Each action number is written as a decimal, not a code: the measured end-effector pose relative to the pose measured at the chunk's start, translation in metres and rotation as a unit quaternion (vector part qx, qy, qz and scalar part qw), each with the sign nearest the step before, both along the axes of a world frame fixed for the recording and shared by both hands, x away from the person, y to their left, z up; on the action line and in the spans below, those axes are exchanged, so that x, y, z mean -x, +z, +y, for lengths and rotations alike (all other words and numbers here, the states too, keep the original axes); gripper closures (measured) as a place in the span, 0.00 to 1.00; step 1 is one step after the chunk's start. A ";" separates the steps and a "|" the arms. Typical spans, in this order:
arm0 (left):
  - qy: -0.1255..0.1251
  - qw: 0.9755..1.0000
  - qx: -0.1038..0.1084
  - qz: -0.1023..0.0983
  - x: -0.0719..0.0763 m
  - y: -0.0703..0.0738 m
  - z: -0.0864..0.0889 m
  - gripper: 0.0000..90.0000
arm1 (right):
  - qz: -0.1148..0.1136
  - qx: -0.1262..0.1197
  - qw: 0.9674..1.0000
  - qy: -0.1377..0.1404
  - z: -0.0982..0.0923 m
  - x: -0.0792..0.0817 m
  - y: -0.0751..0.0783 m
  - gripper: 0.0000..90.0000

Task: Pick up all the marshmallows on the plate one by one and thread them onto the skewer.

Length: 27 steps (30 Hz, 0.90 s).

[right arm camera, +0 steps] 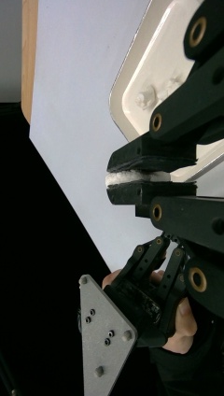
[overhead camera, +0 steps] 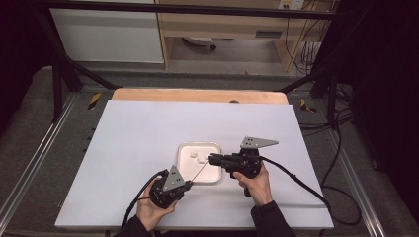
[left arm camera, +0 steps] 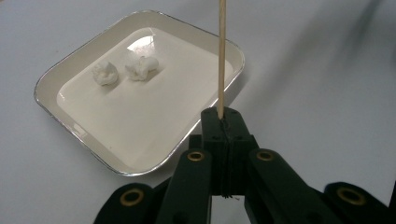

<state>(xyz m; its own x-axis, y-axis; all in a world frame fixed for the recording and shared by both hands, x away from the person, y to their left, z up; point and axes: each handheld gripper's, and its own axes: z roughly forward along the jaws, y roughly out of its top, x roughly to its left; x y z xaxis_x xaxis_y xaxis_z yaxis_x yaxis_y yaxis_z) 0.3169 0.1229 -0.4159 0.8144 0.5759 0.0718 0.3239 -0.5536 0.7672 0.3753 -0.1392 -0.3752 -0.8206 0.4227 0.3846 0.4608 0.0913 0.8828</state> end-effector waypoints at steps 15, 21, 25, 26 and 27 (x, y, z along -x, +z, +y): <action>0.007 1.000 -0.002 -0.006 0.002 0.002 0.000 0.99 | -0.001 0.007 1.000 0.000 0.001 0.002 -0.001 0.93; 0.008 1.000 0.002 -0.004 0.003 0.004 0.001 1.00 | -0.003 0.004 1.000 -0.002 0.001 0.003 -0.001 0.93; 0.008 1.000 0.000 -0.007 0.004 0.004 0.001 1.00 | -0.003 0.001 1.000 -0.002 0.002 0.003 -0.002 0.92; 0.008 1.000 0.001 -0.006 0.004 0.004 0.001 1.00 | -0.003 0.002 1.000 -0.002 0.002 0.003 -0.002 0.92; 0.009 1.000 -0.001 -0.006 0.004 0.004 0.001 1.00 | -0.002 0.003 1.000 -0.001 0.002 0.004 -0.002 0.92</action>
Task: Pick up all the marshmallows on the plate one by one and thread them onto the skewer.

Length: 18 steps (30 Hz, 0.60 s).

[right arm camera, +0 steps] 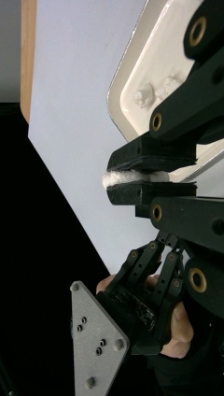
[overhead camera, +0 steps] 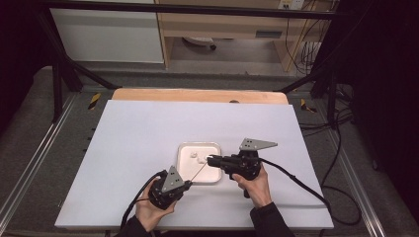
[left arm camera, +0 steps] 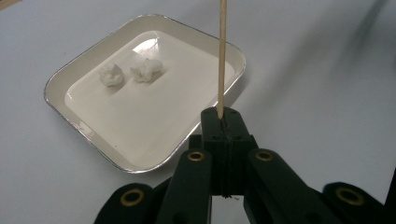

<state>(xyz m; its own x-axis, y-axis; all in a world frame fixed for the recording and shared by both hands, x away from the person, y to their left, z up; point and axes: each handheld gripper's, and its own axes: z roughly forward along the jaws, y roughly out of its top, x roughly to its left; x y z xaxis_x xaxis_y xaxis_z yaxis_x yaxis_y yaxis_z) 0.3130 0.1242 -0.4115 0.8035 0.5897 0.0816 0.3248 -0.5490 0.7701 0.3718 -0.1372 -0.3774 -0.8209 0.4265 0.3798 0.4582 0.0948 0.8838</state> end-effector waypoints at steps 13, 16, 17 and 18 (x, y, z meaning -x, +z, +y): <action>0.002 1.000 0.006 0.000 -0.001 0.003 0.000 1.00 | 0.008 0.006 1.000 0.005 0.006 0.001 -0.007 0.92; 0.001 1.000 0.006 -0.023 0.000 0.016 -0.005 1.00 | 0.026 0.035 0.998 0.041 0.018 0.001 -0.017 0.92; 0.007 1.000 0.014 -0.023 -0.001 0.017 -0.003 1.00 | 0.024 0.032 0.998 0.045 0.026 0.004 -0.021 0.92; 0.005 0.999 0.030 -0.018 -0.002 0.017 0.000 1.00 | 0.019 0.025 0.999 0.042 0.029 0.004 -0.019 0.92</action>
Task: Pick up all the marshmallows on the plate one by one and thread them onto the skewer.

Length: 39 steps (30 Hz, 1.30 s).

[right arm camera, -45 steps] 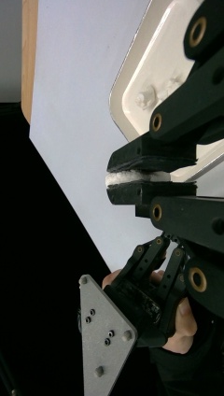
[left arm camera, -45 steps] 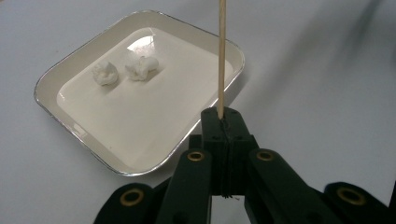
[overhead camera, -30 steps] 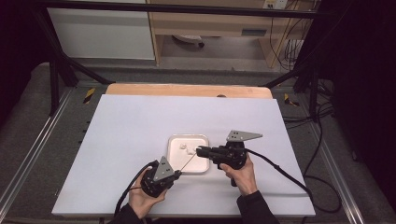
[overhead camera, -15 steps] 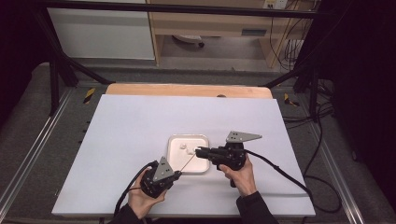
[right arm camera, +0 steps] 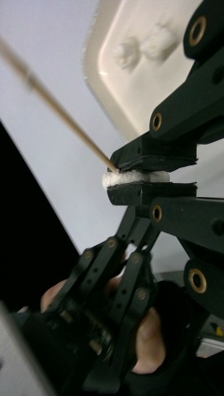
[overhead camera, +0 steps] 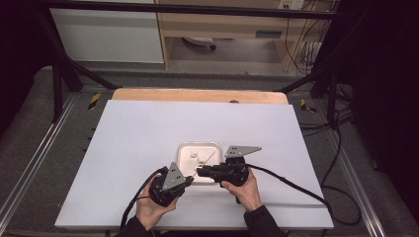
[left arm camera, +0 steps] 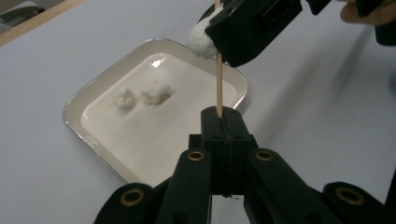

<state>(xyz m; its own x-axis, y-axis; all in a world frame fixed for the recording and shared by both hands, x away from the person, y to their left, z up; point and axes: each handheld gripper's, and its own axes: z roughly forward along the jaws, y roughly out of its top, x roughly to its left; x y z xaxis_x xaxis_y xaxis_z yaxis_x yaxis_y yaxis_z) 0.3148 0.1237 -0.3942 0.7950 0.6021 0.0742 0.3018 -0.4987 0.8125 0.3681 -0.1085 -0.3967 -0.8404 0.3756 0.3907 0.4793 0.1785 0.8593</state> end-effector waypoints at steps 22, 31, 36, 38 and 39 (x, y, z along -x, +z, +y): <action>0.014 1.000 0.007 0.013 -0.004 -0.007 0.002 0.99 | -0.003 0.024 0.999 -0.030 -0.001 -0.002 0.005 0.62; 0.033 0.999 0.026 0.031 -0.011 -0.010 0.019 0.99 | -0.054 0.060 0.993 -0.086 -0.015 -0.008 0.017 0.22; 0.043 0.998 0.035 0.042 -0.014 -0.012 0.029 0.99 | -0.053 0.119 0.988 -0.084 -0.014 -0.015 0.009 0.10; 0.046 0.997 0.038 0.044 -0.015 -0.013 0.034 0.99 | -0.055 0.139 0.985 -0.081 -0.013 -0.018 0.005 0.09; 0.048 0.997 0.038 0.044 -0.015 -0.012 0.035 0.99 | -0.055 0.149 0.984 -0.082 -0.012 -0.020 0.003 0.08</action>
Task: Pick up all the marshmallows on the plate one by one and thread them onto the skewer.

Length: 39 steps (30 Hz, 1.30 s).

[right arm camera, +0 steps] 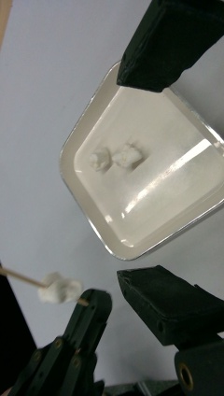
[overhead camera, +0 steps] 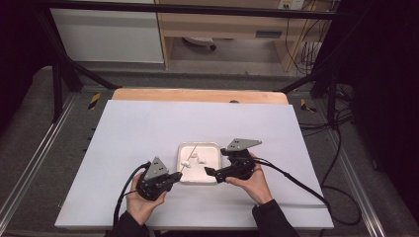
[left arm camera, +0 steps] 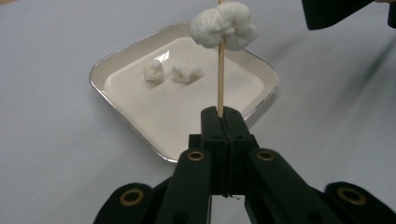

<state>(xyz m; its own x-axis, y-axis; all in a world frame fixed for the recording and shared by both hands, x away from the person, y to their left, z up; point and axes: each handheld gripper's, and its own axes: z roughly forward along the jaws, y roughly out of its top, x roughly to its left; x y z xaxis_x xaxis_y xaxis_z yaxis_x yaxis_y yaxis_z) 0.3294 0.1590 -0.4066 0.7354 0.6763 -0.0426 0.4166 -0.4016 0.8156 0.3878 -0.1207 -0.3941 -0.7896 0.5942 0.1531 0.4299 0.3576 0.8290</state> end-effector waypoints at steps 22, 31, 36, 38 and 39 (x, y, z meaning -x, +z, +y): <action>0.011 1.000 0.011 0.012 -0.005 -0.003 0.010 0.99 | 0.009 0.078 0.997 -0.008 0.037 -0.046 -0.027 0.16; 0.009 1.000 0.012 0.014 -0.006 -0.004 0.010 0.99 | 0.030 0.090 0.995 -0.001 0.045 -0.059 -0.041 0.35; 0.009 1.000 0.013 0.014 -0.006 -0.004 0.010 0.99 | 0.027 0.097 0.995 0.001 0.047 -0.060 -0.047 0.45; 0.009 1.000 0.012 0.014 -0.006 -0.004 0.010 0.99 | 0.022 0.103 0.994 0.007 0.047 -0.061 -0.049 0.50; 0.008 1.000 0.012 0.014 -0.006 -0.004 0.010 0.99 | 0.024 0.104 0.994 0.008 0.048 -0.061 -0.050 0.52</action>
